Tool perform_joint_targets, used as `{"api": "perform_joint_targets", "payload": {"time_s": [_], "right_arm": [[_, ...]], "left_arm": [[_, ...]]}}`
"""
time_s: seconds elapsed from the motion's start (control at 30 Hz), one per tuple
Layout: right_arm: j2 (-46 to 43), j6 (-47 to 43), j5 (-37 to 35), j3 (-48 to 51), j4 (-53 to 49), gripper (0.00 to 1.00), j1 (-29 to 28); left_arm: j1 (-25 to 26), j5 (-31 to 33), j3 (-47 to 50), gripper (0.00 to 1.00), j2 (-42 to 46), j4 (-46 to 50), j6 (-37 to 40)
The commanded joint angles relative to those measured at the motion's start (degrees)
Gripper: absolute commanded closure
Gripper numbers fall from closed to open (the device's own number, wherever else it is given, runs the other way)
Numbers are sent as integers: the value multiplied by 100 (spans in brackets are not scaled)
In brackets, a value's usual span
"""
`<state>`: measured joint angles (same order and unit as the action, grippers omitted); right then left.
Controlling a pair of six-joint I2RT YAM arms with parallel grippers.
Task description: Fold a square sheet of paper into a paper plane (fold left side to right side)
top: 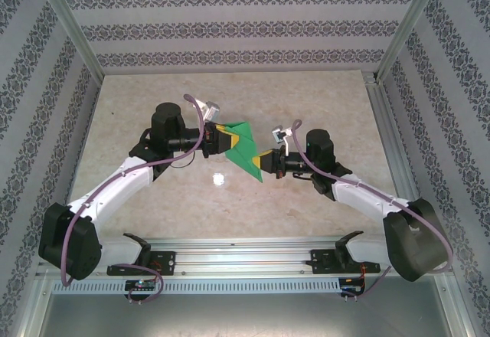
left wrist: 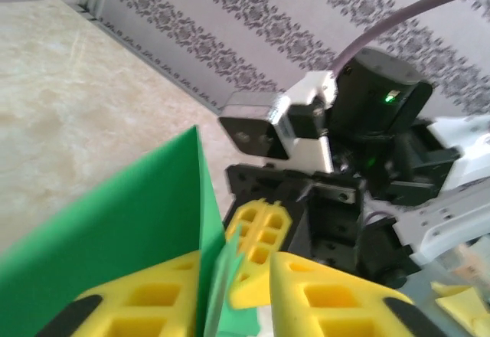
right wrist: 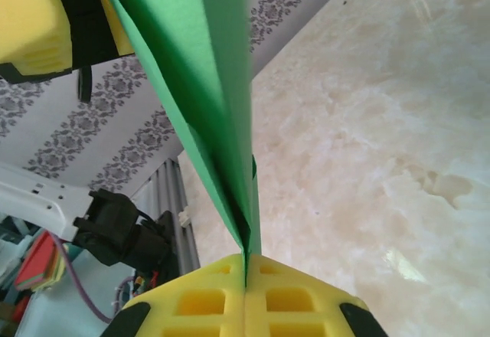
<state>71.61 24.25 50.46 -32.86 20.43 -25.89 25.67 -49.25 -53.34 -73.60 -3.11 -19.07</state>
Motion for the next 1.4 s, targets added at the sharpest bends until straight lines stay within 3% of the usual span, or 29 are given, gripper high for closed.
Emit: {"api": "perform_joint_targets", "payload": {"time_s": [0.0, 0.07, 0.17, 0.2, 0.33, 0.47, 0.63, 0.87, 0.97, 1.0, 1.07, 1.2, 1.37], "right_arm": [[-381, -887, -902, -271, -1346, 100, -48], [-590, -1306, -1617, -436, -2148, 100, -97], [-835, -1880, -3511, -919, -3583, 100, -513], [-838, -1920, -4546, -1133, -4069, 100, -796], [-184, -1892, -7467, -1966, -5469, 100, -1802], [875, -1558, -9237, -2545, -6210, 100, -2583], [2290, -1265, -10497, -3216, -6803, 99, -3247], [4049, -992, -10767, -3933, -7306, 95, -3770], [4315, -1153, -10295, -4120, -7216, 78, -4033], [4301, -1272, -9988, -4130, -7083, 67, -4135], [4161, -1355, -9305, -4207, -6981, 51, -4289], [3143, -1350, -8065, -4076, -6630, 31, -4388], [1554, -1164, -7155, -3552, -6242, 27, -3739]], "left_arm": [[3, 839, -298, 46, 248, 818, 439], [-116, 1526, -344, 32, 477, 1286, 471], [-496, 2386, -299, 22, 891, 1747, 210], [-620, 2639, -269, 21, 1024, 1916, 79], [-1042, 3621, -72, 14, 1415, 2434, -530], [-1260, 4085, 257, 14, 1588, 2665, -913], [-1397, 4187, 524, 13, 1552, 2805, -1020], [-1433, 4169, 681, 13, 1443, 2821, -1008], [-1443, 4139, 721, 13, 1383, 2825, -970], [-1450, 4110, 733, 13, 1363, 2825, -959], [-1452, 4028, 773, 13, 1293, 2809, -926], [-1455, 3675, 925, 14, 1135, 2748, -913], [-1349, 2285, 1447, 19, 819, 1866, -1410]]}}
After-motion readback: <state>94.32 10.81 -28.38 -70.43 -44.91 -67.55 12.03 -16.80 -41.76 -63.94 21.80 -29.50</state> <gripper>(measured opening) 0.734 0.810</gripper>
